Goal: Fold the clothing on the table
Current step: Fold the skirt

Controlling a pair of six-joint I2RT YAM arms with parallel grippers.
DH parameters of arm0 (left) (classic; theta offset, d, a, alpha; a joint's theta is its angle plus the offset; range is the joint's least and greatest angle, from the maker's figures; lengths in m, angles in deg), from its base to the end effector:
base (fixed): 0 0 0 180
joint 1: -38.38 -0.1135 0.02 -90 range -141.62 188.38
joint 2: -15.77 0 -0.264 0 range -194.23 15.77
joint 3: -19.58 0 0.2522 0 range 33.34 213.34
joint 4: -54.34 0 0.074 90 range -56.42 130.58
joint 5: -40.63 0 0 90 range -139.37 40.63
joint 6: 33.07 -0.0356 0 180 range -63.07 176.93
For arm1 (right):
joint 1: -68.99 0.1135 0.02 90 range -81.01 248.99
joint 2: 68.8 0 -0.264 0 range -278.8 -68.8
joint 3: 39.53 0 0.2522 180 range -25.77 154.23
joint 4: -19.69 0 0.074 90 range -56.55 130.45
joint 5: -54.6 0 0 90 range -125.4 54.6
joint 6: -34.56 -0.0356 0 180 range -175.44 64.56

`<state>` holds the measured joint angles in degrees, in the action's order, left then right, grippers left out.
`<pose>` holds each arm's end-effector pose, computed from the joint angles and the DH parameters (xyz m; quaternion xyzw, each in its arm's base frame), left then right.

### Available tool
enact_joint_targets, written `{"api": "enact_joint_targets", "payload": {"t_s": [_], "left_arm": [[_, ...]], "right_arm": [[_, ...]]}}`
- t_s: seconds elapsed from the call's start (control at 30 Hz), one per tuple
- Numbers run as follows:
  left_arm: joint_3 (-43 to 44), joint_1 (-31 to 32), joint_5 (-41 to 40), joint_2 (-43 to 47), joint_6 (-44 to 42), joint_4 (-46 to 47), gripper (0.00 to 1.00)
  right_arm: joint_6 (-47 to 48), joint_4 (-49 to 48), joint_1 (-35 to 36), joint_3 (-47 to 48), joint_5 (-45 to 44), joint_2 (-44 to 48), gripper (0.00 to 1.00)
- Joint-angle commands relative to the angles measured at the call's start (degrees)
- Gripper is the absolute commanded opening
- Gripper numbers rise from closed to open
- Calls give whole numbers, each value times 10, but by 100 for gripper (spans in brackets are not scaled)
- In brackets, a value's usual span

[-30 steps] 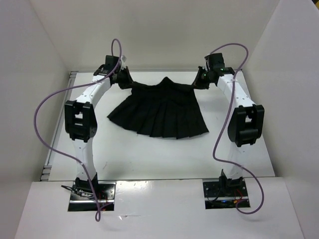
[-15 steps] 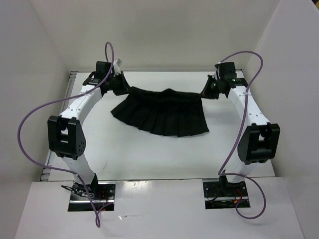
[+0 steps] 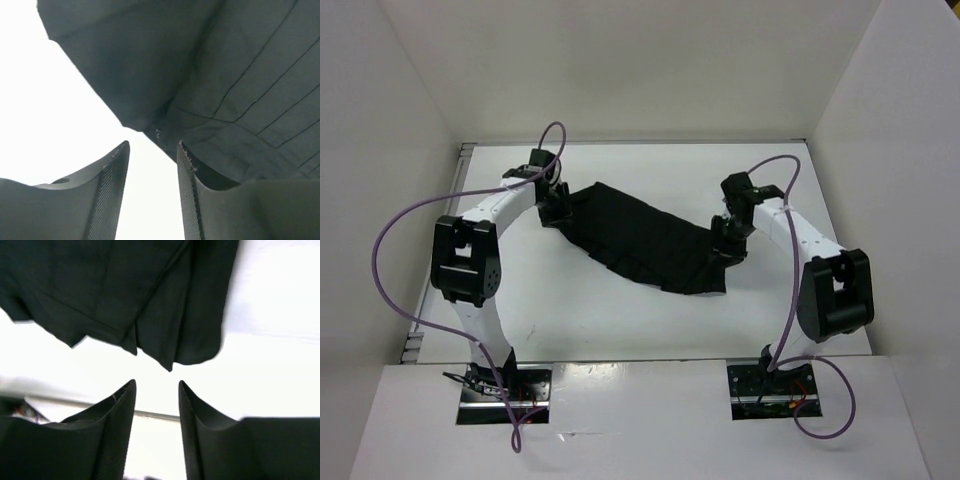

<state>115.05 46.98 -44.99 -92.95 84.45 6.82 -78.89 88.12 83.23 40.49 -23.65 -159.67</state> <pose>0.3987 -0.0631 0.2102 -0.1494 0.9554 -0.1133 0.2283 0.2812 0.0788 0.2230 0.0700 0.9880 0.1265 0.0550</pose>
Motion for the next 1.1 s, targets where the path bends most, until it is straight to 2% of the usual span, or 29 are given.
{"api": "enact_joint_targets", "payload": {"t_s": [0.0, 0.1, 0.17, 0.2, 0.3, 0.33, 0.37, 0.43, 0.47, 0.57, 0.6, 0.63, 0.7, 0.87, 1.07], "left_arm": [[76, 2, -46, 54, -12, -25, 51], [107, 2, -27, 82, -12, -11, 59], [156, 2, 1, 76, -18, -4, 59], [181, 2, 14, 43, -31, -4, 56], [280, 2, 75, -44, -44, -6, 12], [294, 7, 85, -66, -44, 1, 3], [307, 7, 85, -108, -44, 8, 0], [349, 7, 85, -148, -34, 3, 0], [360, 7, 67, -180, -26, 3, 0], [371, 12, 20, -206, -20, 8, 0], [365, 12, -16, -206, -20, 16, 3], [354, 12, -33, -211, -20, 26, 10], [340, 6, -51, -211, -20, 40, 33], [327, -4, -38, -234, -15, 46, 38], [255, -4, -27, -239, -10, 68, 42]], "right_arm": [[-22, 63, -4, 98, -92, 49, 46], [-34, 63, -4, 156, -104, 54, 46], [-48, 33, -4, 161, -104, 54, 46], [-49, 21, -4, 161, -94, 49, 43], [-79, -32, 9, 138, -80, 34, 38], [-85, -57, 9, 123, -72, 34, 36], [-92, -64, 9, 117, -72, 25, 35], [-104, -76, 15, 101, -72, 5, 37], [-115, -88, 15, 92, -78, 5, 53], [-127, -108, 15, 60, -107, -2, 66], [-132, -108, 15, 55, -107, -9, 69], [-132, -108, 15, 48, -123, -9, 72], [-137, -108, 15, 41, -130, -15, 73], [-149, -113, 15, 26, -160, -34, 73], [-160, -120, 15, 16, -172, -65, 73]]}}
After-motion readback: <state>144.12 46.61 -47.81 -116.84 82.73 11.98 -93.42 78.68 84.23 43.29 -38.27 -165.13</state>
